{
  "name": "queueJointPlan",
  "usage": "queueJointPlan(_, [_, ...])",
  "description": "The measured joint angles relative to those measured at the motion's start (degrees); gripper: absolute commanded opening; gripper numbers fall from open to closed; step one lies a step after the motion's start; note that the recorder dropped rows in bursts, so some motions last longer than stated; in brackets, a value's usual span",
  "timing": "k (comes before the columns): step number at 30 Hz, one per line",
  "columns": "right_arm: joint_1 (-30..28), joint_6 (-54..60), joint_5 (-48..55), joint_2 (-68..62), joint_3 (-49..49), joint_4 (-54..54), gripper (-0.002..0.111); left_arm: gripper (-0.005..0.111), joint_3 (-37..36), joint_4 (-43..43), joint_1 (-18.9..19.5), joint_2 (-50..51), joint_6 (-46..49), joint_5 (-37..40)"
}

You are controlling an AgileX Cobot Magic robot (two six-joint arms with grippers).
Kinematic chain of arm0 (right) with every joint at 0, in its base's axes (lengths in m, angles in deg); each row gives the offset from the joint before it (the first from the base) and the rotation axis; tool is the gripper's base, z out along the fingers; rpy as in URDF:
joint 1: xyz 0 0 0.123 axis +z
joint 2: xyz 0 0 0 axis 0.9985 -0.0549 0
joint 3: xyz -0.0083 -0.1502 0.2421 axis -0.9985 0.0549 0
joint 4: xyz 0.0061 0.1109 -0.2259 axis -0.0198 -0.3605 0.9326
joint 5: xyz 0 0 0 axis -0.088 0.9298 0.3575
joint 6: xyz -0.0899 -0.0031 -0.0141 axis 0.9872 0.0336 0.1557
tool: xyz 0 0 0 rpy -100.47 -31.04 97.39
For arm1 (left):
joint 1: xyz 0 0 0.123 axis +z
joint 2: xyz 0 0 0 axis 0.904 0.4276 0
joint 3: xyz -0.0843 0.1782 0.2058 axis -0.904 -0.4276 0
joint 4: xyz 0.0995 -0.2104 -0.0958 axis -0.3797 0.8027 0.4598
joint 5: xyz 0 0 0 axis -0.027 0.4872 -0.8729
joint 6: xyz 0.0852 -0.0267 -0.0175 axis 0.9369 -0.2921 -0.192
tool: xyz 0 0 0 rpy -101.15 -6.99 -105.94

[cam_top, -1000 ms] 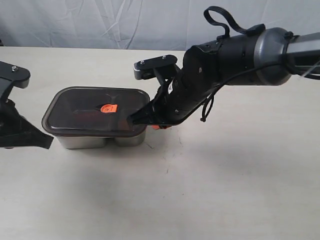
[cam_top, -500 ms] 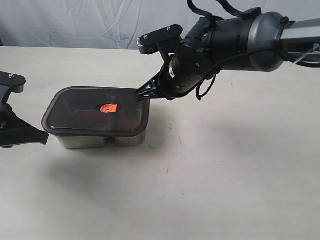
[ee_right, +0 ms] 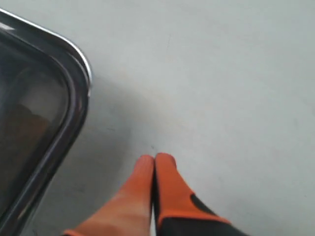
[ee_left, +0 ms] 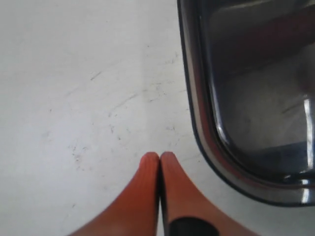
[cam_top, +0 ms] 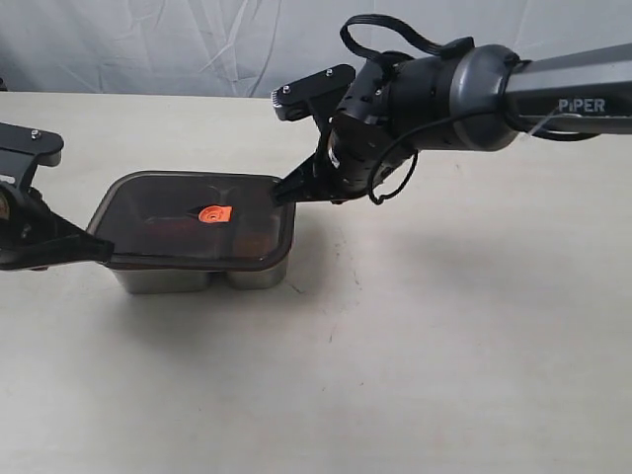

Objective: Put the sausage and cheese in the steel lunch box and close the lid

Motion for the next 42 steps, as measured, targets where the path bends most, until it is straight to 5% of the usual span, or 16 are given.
queueJointPlan(9, [-4.0, -2.2, -0.3, -0.7, -0.1, 1.2, 0.0, 0.0, 0.8, 0.0, 0.0, 0.0, 0.0, -1.3])
queueJointPlan(30, [-4.0, -2.5, -8.7, -0.9, -0.3, -4.1, 0.0, 0.0, 0.8, 0.0, 0.0, 0.0, 0.0, -2.5])
queueJointPlan(42, [-3.7, 2.7, -5.1, -4.5, -2.8, -11.8, 0.0, 0.0, 0.8, 0.0, 0.0, 0.0, 0.0, -1.7])
